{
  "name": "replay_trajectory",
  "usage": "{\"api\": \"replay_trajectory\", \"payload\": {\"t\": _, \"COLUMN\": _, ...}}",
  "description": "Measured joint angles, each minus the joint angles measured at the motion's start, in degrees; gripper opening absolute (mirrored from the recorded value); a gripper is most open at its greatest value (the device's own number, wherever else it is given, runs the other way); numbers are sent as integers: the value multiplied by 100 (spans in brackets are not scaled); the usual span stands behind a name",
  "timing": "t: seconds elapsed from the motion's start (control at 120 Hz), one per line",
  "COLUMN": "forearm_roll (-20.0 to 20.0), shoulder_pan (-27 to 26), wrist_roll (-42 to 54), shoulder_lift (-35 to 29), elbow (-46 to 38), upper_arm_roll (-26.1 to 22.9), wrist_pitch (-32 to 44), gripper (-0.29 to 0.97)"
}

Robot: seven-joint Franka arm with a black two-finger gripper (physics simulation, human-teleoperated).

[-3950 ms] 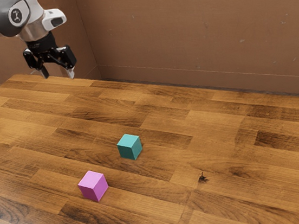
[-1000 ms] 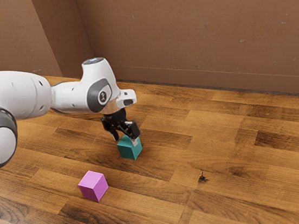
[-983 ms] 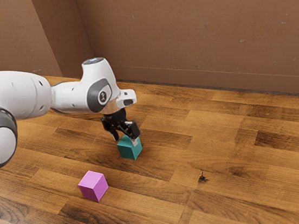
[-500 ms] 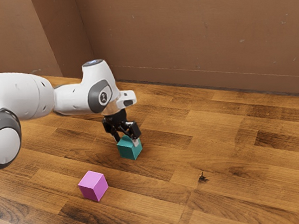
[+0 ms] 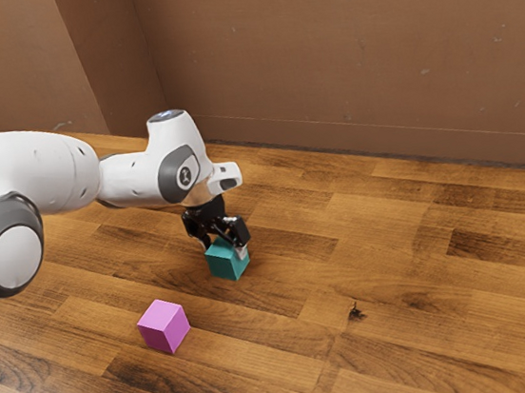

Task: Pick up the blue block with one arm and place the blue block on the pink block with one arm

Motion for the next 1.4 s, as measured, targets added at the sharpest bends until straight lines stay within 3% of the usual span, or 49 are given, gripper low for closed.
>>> {"api": "replay_trajectory", "payload": {"t": 0.775, "forearm_roll": -26, "shoulder_pan": -45, "wrist_roll": -358, "shoulder_lift": -351, "elbow": -432, "upper_arm_roll": 1, "wrist_pitch": 28, "gripper": 66}}
{"api": "replay_trajectory", "payload": {"t": 1.4, "forearm_roll": 5, "shoulder_pan": -7, "wrist_roll": -442, "shoulder_lift": -261, "elbow": -432, "upper_arm_roll": -26, "wrist_pitch": 246, "gripper": 66}}
